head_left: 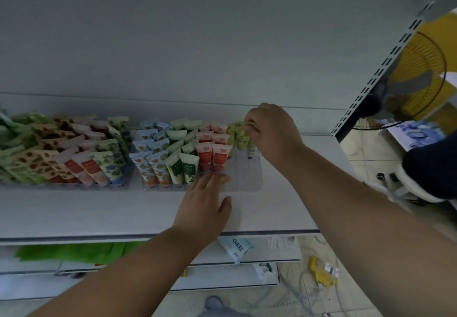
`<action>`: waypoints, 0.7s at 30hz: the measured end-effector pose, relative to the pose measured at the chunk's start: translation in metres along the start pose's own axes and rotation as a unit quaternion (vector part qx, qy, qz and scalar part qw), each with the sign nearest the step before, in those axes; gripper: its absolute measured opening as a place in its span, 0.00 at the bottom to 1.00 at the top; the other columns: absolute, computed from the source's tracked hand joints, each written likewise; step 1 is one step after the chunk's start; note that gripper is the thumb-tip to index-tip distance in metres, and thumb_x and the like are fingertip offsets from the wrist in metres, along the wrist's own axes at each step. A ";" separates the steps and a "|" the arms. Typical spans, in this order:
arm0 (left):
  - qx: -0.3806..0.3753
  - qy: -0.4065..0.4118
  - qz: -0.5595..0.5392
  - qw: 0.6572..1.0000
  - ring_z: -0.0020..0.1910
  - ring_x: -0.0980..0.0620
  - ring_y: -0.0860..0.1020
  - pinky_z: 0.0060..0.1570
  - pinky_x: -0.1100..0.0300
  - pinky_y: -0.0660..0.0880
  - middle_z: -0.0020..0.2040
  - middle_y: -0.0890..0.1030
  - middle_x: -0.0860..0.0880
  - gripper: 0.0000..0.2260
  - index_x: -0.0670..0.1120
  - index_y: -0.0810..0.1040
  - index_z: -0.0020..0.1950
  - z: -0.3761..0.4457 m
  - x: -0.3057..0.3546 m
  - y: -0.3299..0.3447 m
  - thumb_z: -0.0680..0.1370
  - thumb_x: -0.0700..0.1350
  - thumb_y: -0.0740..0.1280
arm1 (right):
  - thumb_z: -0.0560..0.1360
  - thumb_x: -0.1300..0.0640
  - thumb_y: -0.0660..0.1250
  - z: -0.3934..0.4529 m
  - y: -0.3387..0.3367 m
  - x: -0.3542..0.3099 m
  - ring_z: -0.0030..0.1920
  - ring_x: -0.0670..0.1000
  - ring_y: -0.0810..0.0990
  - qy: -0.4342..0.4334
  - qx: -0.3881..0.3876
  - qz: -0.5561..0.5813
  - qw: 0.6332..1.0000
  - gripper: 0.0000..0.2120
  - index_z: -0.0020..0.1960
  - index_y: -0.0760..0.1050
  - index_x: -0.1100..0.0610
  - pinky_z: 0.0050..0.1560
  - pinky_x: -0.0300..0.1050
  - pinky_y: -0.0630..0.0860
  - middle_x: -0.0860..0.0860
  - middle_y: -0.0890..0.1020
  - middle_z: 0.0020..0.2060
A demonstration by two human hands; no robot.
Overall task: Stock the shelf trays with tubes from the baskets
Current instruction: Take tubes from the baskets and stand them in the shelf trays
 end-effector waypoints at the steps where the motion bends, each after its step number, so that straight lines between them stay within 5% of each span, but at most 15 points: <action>1: 0.004 -0.001 0.001 1.000 0.62 0.50 0.71 0.61 0.60 0.67 0.63 0.74 0.51 0.17 0.48 0.72 0.66 0.000 0.000 0.000 0.77 0.46 0.65 | 0.75 0.59 0.66 0.002 0.004 0.001 0.47 0.53 0.73 -0.006 -0.003 -0.024 1.000 0.04 0.46 0.79 0.58 0.42 0.44 0.69 0.52 0.76 0.43; 9: 0.003 -0.004 -0.003 1.000 0.63 0.52 0.70 0.61 0.60 0.67 0.63 0.74 0.52 0.18 0.49 0.72 0.67 -0.001 0.001 0.001 0.77 0.47 0.65 | 0.74 0.58 0.67 -0.004 0.013 -0.002 0.52 0.55 0.70 0.019 -0.017 -0.117 0.993 0.08 0.51 0.79 0.59 0.45 0.44 0.68 0.53 0.71 0.49; 13: 0.013 0.000 -0.036 0.999 0.59 0.57 0.71 0.56 0.64 0.68 0.61 0.73 0.55 0.16 0.50 0.72 0.65 -0.007 0.001 -0.009 0.78 0.47 0.65 | 0.74 0.55 0.69 -0.026 -0.007 -0.016 0.54 0.57 0.73 0.017 0.038 -0.047 0.998 0.14 0.57 0.78 0.59 0.54 0.50 0.72 0.55 0.74 0.51; 21: 0.100 -0.041 -0.025 0.994 0.46 0.58 0.72 0.43 0.65 0.68 0.47 0.74 0.56 0.09 0.52 0.74 0.56 -0.053 -0.047 -0.085 0.76 0.47 0.67 | 0.73 0.50 0.71 -0.053 -0.013 -0.132 0.53 0.54 0.74 -0.041 0.050 0.124 0.990 0.16 0.57 0.76 0.57 0.52 0.48 0.73 0.53 0.74 0.52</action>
Point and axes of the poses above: each hand's wrist, its own z-axis towards the middle knuckle, its own y-axis out of the palm, x = y × z, the point moved 1 cm from there along z, towards the middle knuckle
